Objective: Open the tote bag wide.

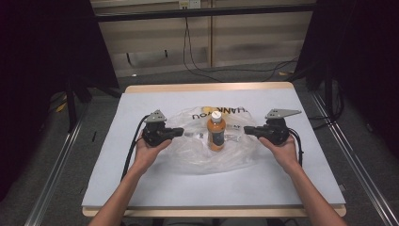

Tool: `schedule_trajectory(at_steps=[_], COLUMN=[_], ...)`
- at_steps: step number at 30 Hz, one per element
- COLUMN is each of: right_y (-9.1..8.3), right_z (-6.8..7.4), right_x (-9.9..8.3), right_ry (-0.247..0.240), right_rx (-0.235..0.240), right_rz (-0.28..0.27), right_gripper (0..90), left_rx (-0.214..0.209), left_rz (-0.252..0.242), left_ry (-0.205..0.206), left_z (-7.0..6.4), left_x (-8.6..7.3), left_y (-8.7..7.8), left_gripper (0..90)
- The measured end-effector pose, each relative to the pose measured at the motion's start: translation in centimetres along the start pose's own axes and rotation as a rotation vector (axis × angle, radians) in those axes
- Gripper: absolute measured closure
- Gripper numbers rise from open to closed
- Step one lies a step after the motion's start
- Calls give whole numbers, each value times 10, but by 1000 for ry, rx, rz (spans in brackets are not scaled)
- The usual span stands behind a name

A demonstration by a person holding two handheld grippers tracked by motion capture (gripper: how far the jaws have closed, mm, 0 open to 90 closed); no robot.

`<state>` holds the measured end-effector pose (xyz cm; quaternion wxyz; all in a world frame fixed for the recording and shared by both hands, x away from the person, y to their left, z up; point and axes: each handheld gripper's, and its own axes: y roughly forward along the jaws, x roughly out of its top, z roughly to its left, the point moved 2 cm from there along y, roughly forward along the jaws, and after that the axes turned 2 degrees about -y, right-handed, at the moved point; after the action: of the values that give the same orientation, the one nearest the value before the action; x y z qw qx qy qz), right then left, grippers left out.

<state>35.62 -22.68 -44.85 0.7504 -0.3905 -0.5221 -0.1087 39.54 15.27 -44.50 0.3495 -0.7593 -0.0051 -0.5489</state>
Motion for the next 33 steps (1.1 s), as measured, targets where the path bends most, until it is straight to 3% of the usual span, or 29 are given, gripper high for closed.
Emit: schedule_trajectory(at_steps=[2,4,7,8,11,12,13,18,20,24,27,33], right_y=[-2,-10,-19,-22,-30,-30,-35,-47,-53,-62,-70,-84], right_z=[0,3,8,10,14,14,19,28,33,39,42,44], right_x=[0,0,1,1,1,1,1,1,1,1,-2,-15], right_ry=[2,-4,-3,-11,-6,-6,-7,-21,-13,-22,-15,2], right_rx=[-2,-12,-7,-5,-24,-24,-31,-64,-81,-94,-98,-145], right_rz=[-5,-31,-49,-53,-74,-74,-85,-112,-125,-136,-151,-159], right_gripper=[900,833,808,753,559,559,450,259,176,121,93,44], left_rx=[-1,-1,15,43,39,49,59,92,83,87,70,95], left_rz=[-8,-23,-30,-49,-75,-87,-96,-108,-118,-120,-107,-112], left_ry=[8,10,15,27,24,25,21,44,35,57,47,9], left_z=[-1,-5,-8,-11,-15,-17,-19,-28,-31,-36,-41,-47], left_x=[-1,-3,-6,-8,-10,-11,-12,-12,-12,-14,-19,-34], left_y=[-3,-9,-16,-22,-28,-31,-35,-46,-50,-56,-61,-73], left_gripper=[860,840,768,724,618,618,504,337,237,182,109,68])
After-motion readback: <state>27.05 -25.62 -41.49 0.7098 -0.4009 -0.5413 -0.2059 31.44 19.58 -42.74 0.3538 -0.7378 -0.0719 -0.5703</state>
